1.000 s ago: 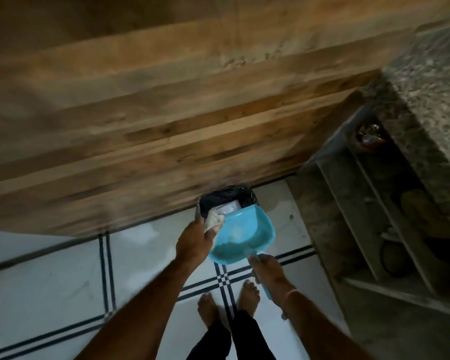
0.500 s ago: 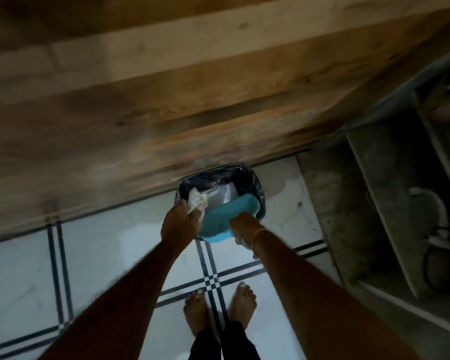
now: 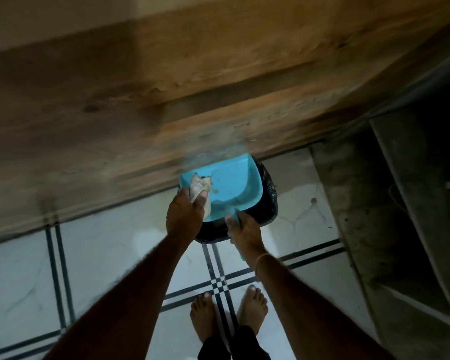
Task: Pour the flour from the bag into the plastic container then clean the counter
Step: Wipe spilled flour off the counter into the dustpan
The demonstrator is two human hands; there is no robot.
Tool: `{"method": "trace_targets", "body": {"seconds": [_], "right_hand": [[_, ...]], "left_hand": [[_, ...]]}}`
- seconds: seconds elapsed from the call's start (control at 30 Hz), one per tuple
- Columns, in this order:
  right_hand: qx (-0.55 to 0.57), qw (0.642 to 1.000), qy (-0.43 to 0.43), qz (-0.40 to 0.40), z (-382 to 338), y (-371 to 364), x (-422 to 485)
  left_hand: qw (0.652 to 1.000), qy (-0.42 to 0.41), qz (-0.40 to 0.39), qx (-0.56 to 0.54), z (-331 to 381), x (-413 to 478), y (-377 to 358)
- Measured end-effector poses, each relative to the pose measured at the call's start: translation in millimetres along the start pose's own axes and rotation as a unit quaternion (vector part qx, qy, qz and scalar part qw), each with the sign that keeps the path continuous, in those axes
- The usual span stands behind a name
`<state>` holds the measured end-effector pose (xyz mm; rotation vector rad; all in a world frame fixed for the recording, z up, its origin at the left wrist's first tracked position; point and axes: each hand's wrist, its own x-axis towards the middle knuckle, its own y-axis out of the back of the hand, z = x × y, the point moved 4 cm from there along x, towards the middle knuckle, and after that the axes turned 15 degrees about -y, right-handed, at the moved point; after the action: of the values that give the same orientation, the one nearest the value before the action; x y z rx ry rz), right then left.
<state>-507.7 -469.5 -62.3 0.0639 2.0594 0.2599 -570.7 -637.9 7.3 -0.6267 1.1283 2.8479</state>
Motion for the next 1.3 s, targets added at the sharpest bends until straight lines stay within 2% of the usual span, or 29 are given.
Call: {"method": "trace_targets", "body": {"seconds": [0.1, 0.2, 0.37, 0.43, 0.47, 0.53, 0.67, 0.8, 0.87, 0.93, 1.07, 1.2, 1.3], "right_hand": [[-0.120, 0.990, 0.000, 0.074, 19, -5, 21], [-0.256, 0.954, 0.014, 0.156, 15, -3, 38], [-0.258, 0.957, -0.045, 0.121, 8, -7, 63], [-0.261, 0.955, -0.044, 0.134, 3, 0, 52], [-0.244, 0.958, -0.036, 0.147, 1, 7, 40], [-0.187, 0.970, 0.031, 0.153, -6, 24, 3], [-0.115, 0.964, 0.232, 0.056, -27, 50, -81], [-0.106, 0.953, 0.279, -0.044, -91, 90, -177], [-0.067, 0.955, 0.261, -0.122, -120, 114, -226], [-0.037, 0.960, 0.226, -0.160, -141, 136, -271], [0.077, 0.969, 0.210, -0.105, -175, 177, -361], [0.181, 0.955, 0.233, -0.021, -196, 221, -450], [0.252, 0.939, 0.231, 0.019, -199, 249, -495]], "left_hand": [[1.000, -0.005, 0.001, -0.002, -12, 6, -9], [1.000, -0.006, -0.004, -0.001, -25, 8, -20], [1.000, 0.014, -0.017, -0.008, -34, 2, -34], [0.999, 0.022, -0.023, -0.012, -27, -6, -30], [0.999, 0.027, -0.029, -0.022, -23, -12, -26], [0.996, 0.038, -0.051, -0.067, -15, -25, -14], [0.973, 0.020, -0.149, -0.173, 32, -61, 24], [0.930, -0.024, -0.292, -0.220, 118, -106, 75], [0.924, -0.029, -0.321, -0.204, 161, -126, 102], [0.924, -0.032, -0.329, -0.192, 203, -146, 127], [0.935, -0.043, -0.302, -0.183, 283, -188, 174], [0.927, -0.140, -0.252, -0.239, 360, -235, 211], [0.909, -0.201, -0.243, -0.271, 407, -259, 224]]}}
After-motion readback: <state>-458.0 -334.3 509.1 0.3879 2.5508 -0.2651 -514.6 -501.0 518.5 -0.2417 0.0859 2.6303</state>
